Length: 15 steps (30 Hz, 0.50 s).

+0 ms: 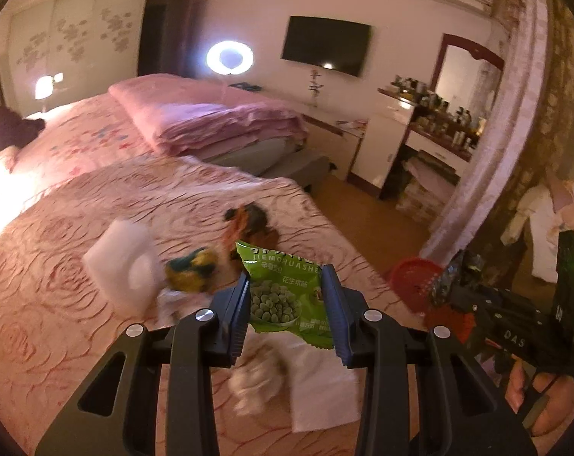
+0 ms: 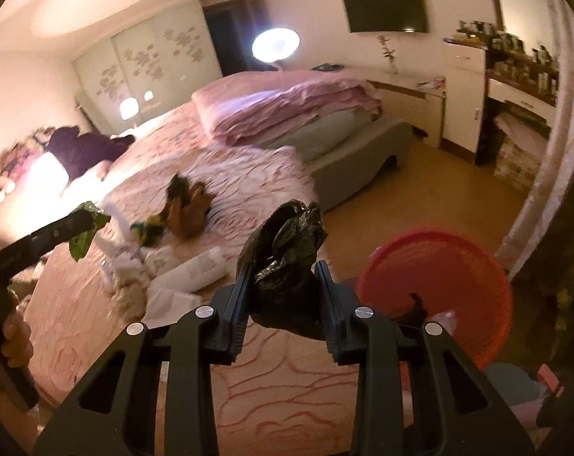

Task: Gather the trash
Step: 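Carry the green snack bag and black bag to the red wastebasket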

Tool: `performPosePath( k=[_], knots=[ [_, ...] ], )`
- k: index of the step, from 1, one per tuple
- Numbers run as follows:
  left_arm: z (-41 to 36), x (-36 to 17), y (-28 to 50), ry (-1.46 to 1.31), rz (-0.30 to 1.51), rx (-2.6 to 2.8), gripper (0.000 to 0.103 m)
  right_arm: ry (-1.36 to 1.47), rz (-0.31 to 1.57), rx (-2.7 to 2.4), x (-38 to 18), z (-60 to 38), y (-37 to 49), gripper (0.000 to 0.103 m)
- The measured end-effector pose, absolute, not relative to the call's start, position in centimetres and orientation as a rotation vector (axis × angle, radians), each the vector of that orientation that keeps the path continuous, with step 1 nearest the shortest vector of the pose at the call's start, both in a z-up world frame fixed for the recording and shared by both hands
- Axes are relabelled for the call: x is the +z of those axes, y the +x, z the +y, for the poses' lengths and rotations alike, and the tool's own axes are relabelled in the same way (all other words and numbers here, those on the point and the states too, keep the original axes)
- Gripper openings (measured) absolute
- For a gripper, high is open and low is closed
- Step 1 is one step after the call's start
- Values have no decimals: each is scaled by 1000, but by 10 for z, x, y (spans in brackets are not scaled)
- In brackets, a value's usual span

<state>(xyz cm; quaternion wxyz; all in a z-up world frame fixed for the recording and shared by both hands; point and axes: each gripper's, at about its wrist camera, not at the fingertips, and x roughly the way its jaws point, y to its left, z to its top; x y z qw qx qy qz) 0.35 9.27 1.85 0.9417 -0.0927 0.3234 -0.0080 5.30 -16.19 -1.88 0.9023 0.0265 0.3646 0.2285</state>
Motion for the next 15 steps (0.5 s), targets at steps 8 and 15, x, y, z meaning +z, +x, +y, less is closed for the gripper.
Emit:
performPosePath(
  k=[8,15],
  knots=[
    [43,27,37,-140,664,-124,35,115,719,357,-7,-207,68,32],
    [0,24,61,-98,696,-207,35,143,730,279,-15,-239,73,32]
  ],
)
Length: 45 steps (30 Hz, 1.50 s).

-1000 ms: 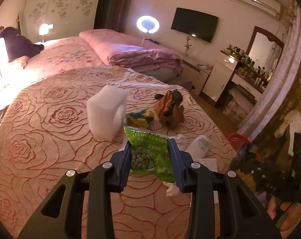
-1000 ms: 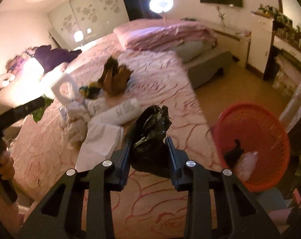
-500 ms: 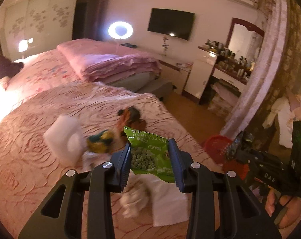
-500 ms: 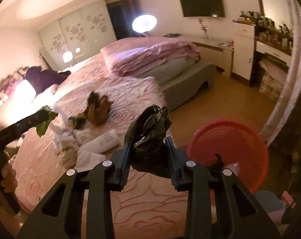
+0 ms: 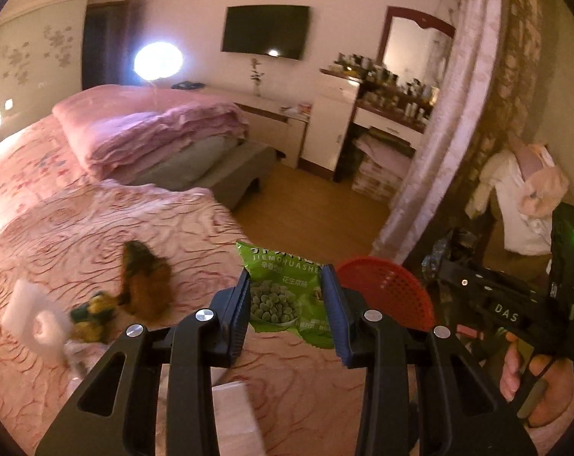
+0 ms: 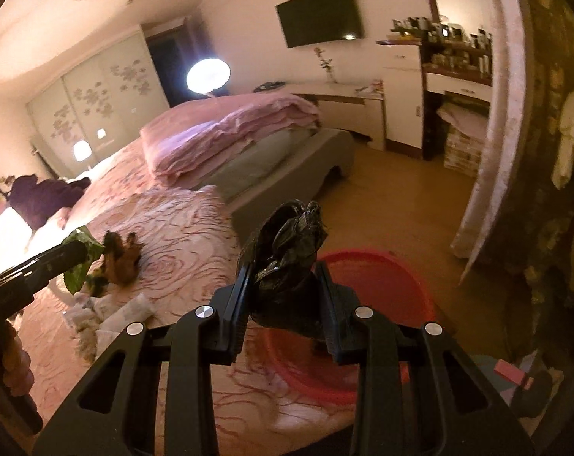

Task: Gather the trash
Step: 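Carry the green snack bag and black bag to the red wastebasket, then open both grippers to drop the bags into the wastebasket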

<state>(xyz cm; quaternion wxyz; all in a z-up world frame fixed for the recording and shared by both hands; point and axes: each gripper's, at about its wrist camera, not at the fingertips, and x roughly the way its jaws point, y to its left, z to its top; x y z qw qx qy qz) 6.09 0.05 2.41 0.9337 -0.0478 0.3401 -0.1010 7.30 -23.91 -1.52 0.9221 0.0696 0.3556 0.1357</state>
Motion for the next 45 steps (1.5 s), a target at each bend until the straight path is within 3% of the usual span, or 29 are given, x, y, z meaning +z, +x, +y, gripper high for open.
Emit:
performPosePath(
  k=[25,28,30,33,45],
  knots=[
    [-119,-68,140,3,972,-424,36,224,938,195,-101,-293,118,34],
    [-121,-75,144,-2,997,-431,43,234,964,198,-109,-292,122,39],
    [-121,-77,144,2,999,-429,57,242,969,191,-113,-293,123,50],
    [-120,-77,143,5,987,-422,65,263,972,185,-116,-296,125,58],
    [-100,-62,130,-7,940,-372,67,250,898,146,-99,-299,102,62]
  ],
)
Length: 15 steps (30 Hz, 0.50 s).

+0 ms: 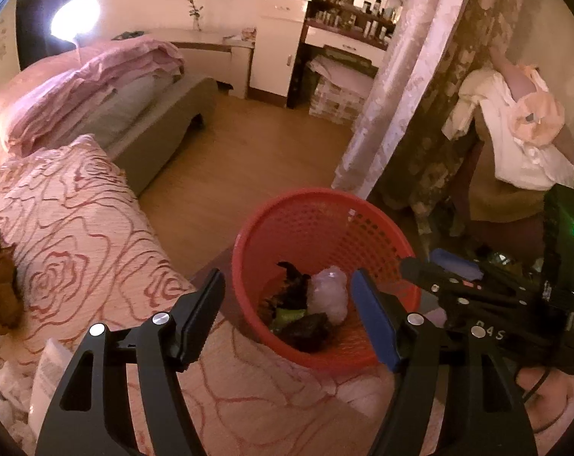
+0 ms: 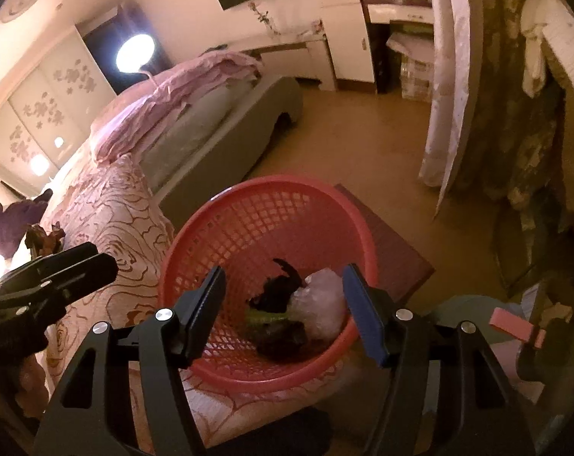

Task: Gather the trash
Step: 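Open both grippers to drop the bags into the wastebasket, then move both tools back over the trash on the bed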

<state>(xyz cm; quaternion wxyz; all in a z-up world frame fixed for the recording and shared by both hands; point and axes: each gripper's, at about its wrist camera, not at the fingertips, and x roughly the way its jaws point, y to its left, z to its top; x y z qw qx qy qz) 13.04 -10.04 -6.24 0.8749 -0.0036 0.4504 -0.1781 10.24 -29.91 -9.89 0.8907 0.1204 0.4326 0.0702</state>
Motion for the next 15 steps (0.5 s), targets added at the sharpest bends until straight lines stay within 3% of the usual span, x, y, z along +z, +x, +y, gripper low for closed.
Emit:
performPosePath(
  k=[15],
  knots=[
    [-50,-40,83,-50,862,-248,70,139,788,224,-65,-253,65,67]
  ],
)
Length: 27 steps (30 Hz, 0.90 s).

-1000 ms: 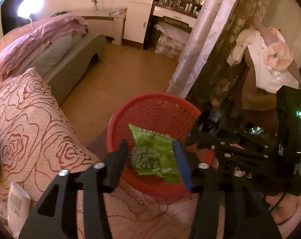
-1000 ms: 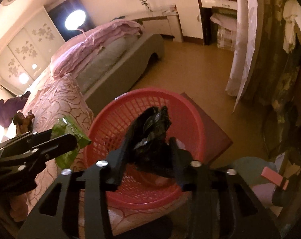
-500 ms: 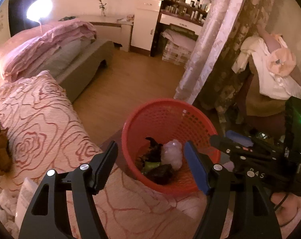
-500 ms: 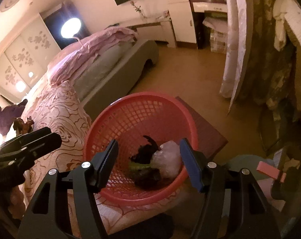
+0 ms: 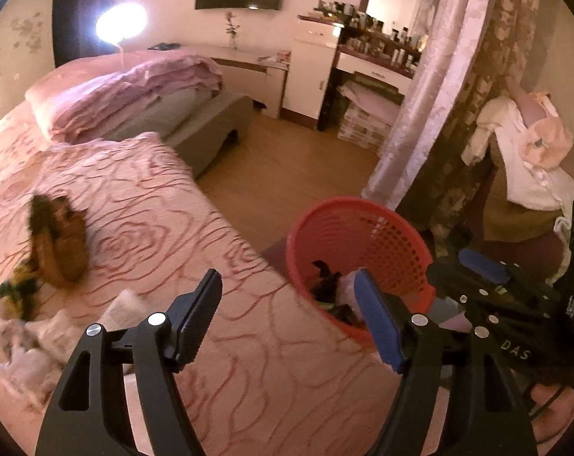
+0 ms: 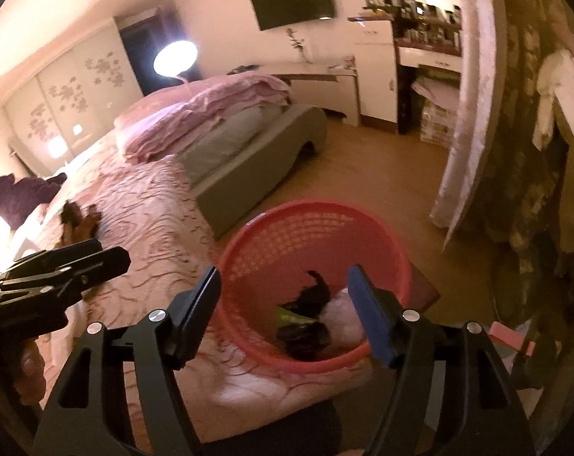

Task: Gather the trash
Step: 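Move both tools back over the trash on the bed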

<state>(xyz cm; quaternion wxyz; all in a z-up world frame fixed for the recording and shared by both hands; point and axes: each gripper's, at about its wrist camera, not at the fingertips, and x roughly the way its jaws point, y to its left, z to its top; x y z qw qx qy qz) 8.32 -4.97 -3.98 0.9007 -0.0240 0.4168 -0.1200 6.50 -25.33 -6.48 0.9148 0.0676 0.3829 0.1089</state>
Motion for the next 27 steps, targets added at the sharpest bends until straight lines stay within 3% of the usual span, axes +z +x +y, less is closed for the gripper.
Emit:
performPosePath(
  k=[17,27],
  knots=[
    [73,-26,11,-164,791,37,71,67,791,352,-55,-196,36,67],
    [111,-53,0,-238,853,84,68,31,803,405,-56,-173,28,67]
  ],
)
